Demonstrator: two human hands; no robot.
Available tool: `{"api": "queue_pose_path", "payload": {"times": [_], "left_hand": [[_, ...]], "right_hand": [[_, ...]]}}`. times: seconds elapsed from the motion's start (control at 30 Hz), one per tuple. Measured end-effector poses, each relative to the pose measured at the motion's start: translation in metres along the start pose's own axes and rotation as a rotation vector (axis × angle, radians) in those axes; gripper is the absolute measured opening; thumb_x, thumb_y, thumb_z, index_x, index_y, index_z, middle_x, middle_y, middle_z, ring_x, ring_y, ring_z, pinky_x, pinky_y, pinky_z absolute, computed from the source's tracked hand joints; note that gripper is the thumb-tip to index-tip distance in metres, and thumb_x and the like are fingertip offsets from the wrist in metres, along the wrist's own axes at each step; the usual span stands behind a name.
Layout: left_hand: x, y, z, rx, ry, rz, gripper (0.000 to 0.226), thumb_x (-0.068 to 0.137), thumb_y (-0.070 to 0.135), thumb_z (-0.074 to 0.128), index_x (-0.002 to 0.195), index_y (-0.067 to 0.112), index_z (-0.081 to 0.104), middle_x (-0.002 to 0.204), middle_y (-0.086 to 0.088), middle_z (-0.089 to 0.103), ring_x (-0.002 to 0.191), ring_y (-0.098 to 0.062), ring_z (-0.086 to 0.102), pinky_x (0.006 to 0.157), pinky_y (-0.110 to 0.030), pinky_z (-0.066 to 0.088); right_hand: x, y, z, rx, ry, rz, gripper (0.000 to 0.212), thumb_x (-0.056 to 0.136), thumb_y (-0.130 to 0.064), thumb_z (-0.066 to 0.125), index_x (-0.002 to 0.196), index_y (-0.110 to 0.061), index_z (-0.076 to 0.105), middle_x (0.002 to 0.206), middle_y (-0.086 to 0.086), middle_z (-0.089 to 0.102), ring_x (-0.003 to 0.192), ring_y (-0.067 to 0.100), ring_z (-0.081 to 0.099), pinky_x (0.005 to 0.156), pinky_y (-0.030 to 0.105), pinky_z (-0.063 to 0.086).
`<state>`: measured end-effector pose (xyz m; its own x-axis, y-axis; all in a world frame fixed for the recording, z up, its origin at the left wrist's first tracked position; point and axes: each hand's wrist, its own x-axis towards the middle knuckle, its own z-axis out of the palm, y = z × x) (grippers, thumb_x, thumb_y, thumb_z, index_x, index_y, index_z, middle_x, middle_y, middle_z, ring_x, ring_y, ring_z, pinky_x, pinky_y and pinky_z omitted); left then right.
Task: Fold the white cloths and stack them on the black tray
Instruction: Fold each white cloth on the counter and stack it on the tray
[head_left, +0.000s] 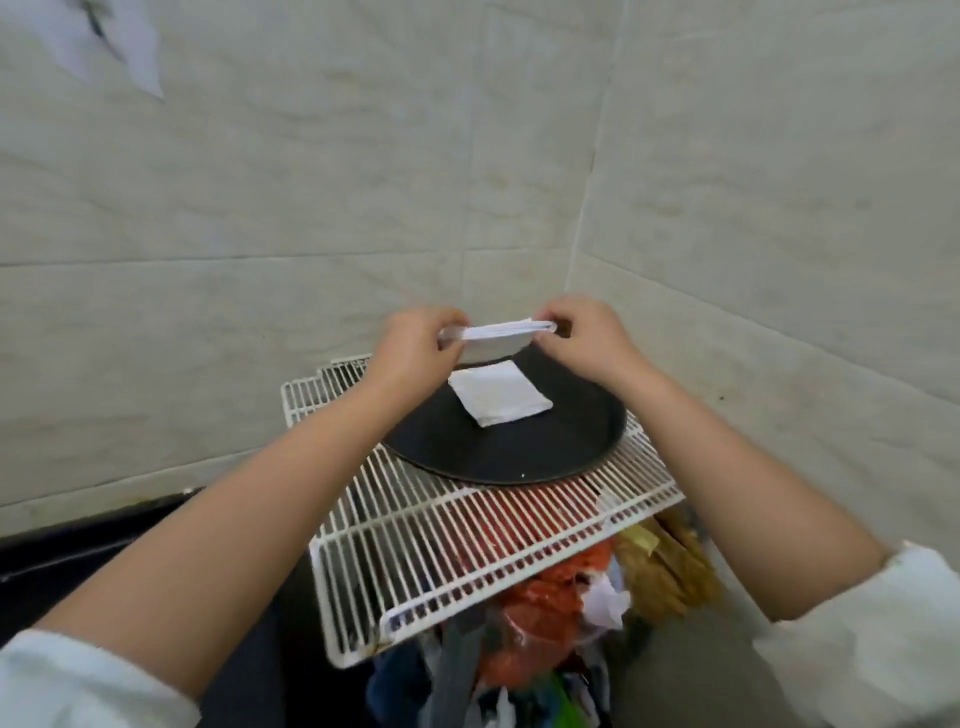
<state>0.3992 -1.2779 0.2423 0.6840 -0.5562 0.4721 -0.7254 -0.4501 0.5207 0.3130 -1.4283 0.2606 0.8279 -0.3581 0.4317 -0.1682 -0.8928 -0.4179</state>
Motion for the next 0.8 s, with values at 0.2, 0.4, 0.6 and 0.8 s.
{"api": "queue_pose_path", "payload": {"times": [0.2,0.4,0.6,0.8], "left_hand": [[0.045,-0.013,0.075,0.141,-0.022,-0.120,0.028,0.091,0.005,0.050,0.114,0.004,0.064,0.124,-0.012,0.060,0.111,-0.029,0.056,0.094,-0.026,0.039],[0.034,-0.017,0.126,0.356,-0.333,-0.221,0.034,0.094,0.015,0.046,0.126,0.012,0.055,0.131,-0.008,0.054,0.120,-0.023,0.051,0.100,-0.030,0.038],[0.030,-0.017,0.133,0.448,-0.345,-0.244,0.036,0.096,0.020,0.044,0.131,0.016,0.051,0.133,-0.004,0.052,0.118,-0.021,0.052,0.097,-0.031,0.042],[0.027,-0.010,0.122,0.503,-0.328,-0.218,0.048,0.097,0.025,0.041,0.143,0.021,0.030,0.145,-0.002,0.038,0.121,-0.022,0.051,0.094,-0.032,0.045]], "right_hand": [[0.064,0.081,0.042,0.019,-0.135,-0.187,0.017,0.078,0.009,0.055,0.089,0.013,0.067,0.104,0.028,0.066,0.102,0.037,0.060,0.086,0.034,0.040],[0.071,0.134,0.076,-0.081,-0.508,-0.213,0.021,0.085,-0.004,0.052,0.100,0.000,0.066,0.114,0.012,0.062,0.105,0.025,0.056,0.085,0.026,0.040],[0.068,0.142,0.080,-0.124,-0.620,-0.281,0.021,0.087,-0.007,0.051,0.100,-0.001,0.065,0.111,0.011,0.061,0.100,0.024,0.057,0.090,0.031,0.045],[0.083,0.123,0.064,-0.332,-0.687,-0.306,0.036,0.089,-0.020,0.050,0.123,-0.010,0.053,0.129,0.009,0.052,0.116,0.026,0.051,0.093,0.035,0.043]]}}
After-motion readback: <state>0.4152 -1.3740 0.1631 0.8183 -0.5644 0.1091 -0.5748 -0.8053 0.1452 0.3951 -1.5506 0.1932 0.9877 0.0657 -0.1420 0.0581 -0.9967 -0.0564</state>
